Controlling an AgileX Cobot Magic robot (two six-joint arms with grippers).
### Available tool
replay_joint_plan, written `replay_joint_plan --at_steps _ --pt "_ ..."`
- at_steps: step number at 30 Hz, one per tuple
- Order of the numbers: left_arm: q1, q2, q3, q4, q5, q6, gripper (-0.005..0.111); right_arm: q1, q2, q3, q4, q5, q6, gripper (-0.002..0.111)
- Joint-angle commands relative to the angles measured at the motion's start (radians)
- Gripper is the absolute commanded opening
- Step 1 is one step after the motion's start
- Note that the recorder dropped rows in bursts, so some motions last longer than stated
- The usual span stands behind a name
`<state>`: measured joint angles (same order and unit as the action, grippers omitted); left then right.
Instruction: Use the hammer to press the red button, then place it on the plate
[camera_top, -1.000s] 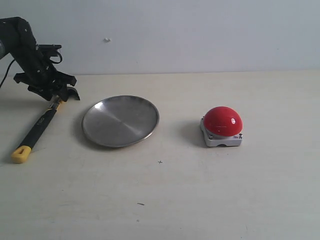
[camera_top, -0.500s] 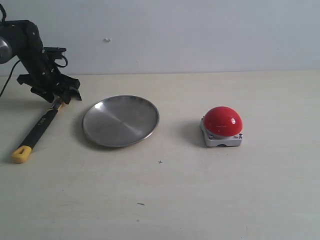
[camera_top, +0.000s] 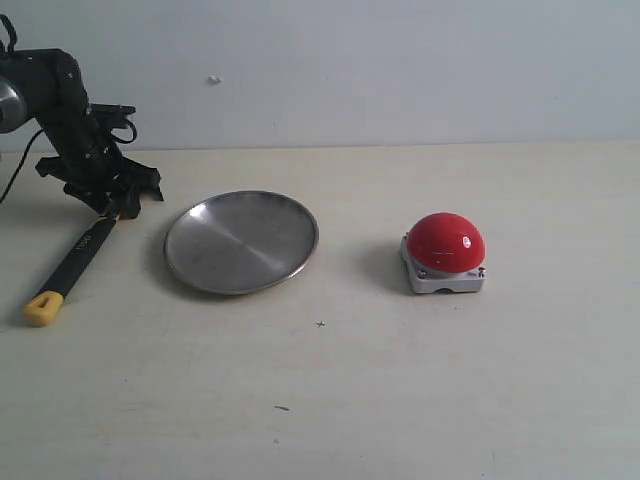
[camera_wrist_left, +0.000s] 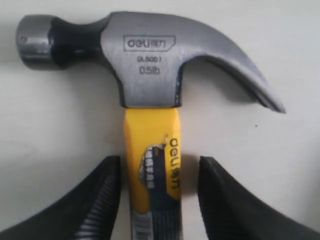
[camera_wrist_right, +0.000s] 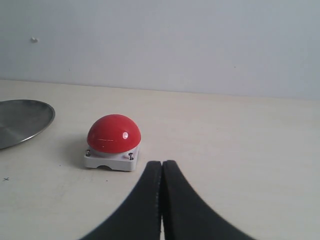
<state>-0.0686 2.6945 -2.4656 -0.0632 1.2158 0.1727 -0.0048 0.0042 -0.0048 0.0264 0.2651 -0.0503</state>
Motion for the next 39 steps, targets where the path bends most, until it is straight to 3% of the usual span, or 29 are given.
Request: replay_joint_plan --at_steps 1,7,25,39 --pt "-0.002 0.002 0.013 -0.004 0.005 0.004 0.038 -0.001 -0.004 0.005 0.001 -0.007 -0.001 0.0" --pt "-0.002 0.002 0.013 -0.004 0.005 0.002 0.0 -0.001 -0.004 0.005 0.001 -0.007 -0.001 0.0" --pt "-0.002 -0.055 0.009 -0.009 0.005 0.023 0.0 -0.001 -0.004 0.005 0.001 -0.007 -0.001 0.0" --pt "-0.002 -0.059 0.009 -0.104 0.005 0.044 0.0 -0.001 -0.004 0.005 0.001 -0.007 -0.001 0.0"
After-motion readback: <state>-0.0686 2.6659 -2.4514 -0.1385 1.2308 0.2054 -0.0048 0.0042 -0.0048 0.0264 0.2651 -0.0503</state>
